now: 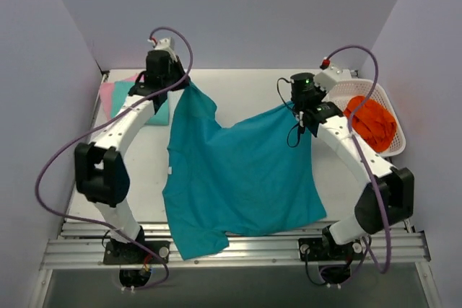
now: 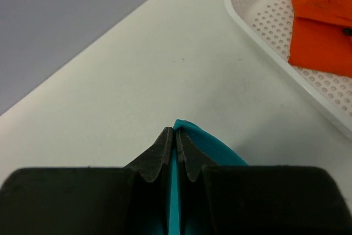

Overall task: Fold and stack the t-shirts
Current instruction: Flatten out the tshirt

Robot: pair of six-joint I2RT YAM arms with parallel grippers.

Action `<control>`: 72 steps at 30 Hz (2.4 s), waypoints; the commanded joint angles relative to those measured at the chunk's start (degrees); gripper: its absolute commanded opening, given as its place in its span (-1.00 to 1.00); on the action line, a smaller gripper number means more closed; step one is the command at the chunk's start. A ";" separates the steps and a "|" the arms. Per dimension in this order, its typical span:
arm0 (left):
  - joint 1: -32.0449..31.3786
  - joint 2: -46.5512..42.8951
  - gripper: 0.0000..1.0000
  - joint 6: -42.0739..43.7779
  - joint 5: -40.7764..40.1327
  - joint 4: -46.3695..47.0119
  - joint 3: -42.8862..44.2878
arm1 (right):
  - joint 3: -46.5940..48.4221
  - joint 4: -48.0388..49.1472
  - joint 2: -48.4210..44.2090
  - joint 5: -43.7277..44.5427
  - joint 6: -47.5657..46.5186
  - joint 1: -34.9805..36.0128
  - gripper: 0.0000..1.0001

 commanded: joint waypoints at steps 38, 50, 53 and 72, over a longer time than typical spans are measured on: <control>8.76 59.61 -0.59 6.09 6.98 4.32 65.02 | 48.66 0.11 60.33 4.44 5.71 -14.02 -1.00; 8.93 44.98 0.78 9.52 -0.83 -0.33 56.52 | 50.45 -3.59 58.00 7.85 5.37 -14.90 1.00; 8.84 36.97 0.78 8.47 -3.73 -3.06 50.46 | 43.86 -0.70 50.43 9.35 3.09 -14.55 1.00; -19.86 -25.01 0.55 -19.21 -20.60 0.83 -40.17 | -30.95 -4.00 -16.62 14.34 25.89 17.03 0.98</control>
